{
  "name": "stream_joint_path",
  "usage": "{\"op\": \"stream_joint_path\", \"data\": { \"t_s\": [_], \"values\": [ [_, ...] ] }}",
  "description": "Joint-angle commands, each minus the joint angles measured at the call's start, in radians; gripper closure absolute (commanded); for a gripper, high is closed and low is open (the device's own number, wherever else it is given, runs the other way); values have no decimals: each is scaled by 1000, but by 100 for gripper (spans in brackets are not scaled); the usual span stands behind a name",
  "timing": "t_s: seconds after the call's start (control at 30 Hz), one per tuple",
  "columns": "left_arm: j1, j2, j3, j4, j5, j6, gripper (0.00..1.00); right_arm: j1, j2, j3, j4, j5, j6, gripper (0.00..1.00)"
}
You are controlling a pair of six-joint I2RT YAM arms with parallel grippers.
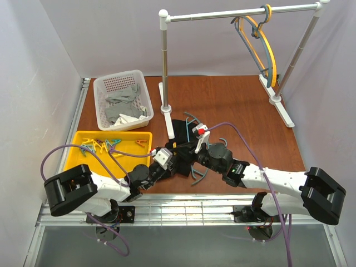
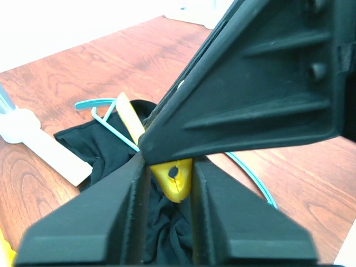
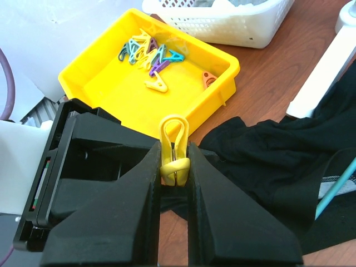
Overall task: Clip the underwear to the hanger
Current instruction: Adjust the clamp.
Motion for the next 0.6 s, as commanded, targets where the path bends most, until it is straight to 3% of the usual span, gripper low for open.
{"op": "stream_joint_path", "data": {
  "t_s": [0.0, 0.1, 0.2, 0.33, 0.57],
  "values": [
    [11, 30, -23, 77, -52, 73, 84, 10, -35, -6, -19, -8, -24, 85],
    [11, 41, -68, 158, -42, 101, 88, 9, -41, 0, -60, 52, -48, 66],
    [9, 19, -95, 157, 0, 108, 89, 10, -67, 0, -92, 112, -94, 64],
    [11, -31, -86, 36, 83, 81, 90, 7, -87, -1, -117, 169, -117, 58],
    [8, 48, -89, 14, 5, 96, 91, 9, -94, -4, -161, 201, -87, 43]
  ]
}}
